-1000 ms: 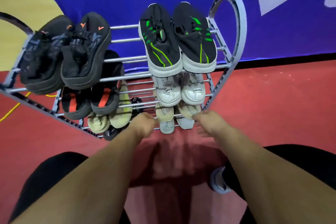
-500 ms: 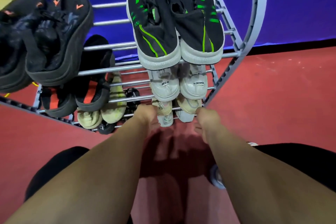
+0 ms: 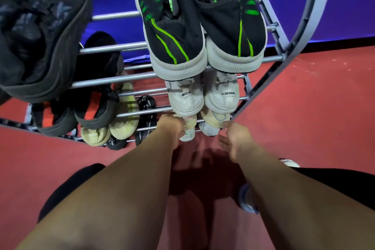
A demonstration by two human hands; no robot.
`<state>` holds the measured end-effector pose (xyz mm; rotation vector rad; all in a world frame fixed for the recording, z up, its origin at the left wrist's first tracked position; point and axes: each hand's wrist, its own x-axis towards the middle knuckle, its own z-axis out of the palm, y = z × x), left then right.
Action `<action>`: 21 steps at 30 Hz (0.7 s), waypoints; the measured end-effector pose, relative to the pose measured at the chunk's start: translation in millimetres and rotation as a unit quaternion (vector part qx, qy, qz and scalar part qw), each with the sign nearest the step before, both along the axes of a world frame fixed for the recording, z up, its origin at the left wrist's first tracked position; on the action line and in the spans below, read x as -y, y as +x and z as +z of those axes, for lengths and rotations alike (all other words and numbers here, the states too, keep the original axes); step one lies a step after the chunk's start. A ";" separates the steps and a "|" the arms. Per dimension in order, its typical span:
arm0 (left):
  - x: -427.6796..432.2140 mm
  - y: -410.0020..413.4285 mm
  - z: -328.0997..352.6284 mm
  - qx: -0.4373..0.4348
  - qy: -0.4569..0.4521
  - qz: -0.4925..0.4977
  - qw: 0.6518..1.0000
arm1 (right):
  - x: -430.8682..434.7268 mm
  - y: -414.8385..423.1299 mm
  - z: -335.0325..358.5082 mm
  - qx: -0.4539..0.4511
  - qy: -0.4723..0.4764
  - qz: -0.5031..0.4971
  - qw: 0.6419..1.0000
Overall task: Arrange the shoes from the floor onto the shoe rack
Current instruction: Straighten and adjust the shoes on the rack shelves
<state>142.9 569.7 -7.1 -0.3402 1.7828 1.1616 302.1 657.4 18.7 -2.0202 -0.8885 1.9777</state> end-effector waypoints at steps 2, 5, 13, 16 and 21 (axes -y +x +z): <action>-0.5 3.8 -0.1 -0.001 -0.001 -0.007 1.000 | -0.8 -1.7 -1.8 -0.008 -0.007 -0.002 1.000; -1.5 7.3 0.7 0.008 0.005 0.009 1.000 | -0.9 -7.0 -4.8 -0.027 -0.019 -0.015 0.999; 1.5 5.8 -2.9 -0.007 0.004 0.005 1.000 | -2.3 -14.0 -5.1 -0.063 -0.044 -0.076 0.994; 4.7 5.8 1.2 0.004 0.015 0.003 1.000 | 2.3 -15.9 -0.6 -0.085 -0.056 -0.075 0.992; 10.2 12.1 19.4 0.012 0.012 -0.060 0.998 | 14.3 -12.7 19.7 -0.120 -0.068 -0.075 0.988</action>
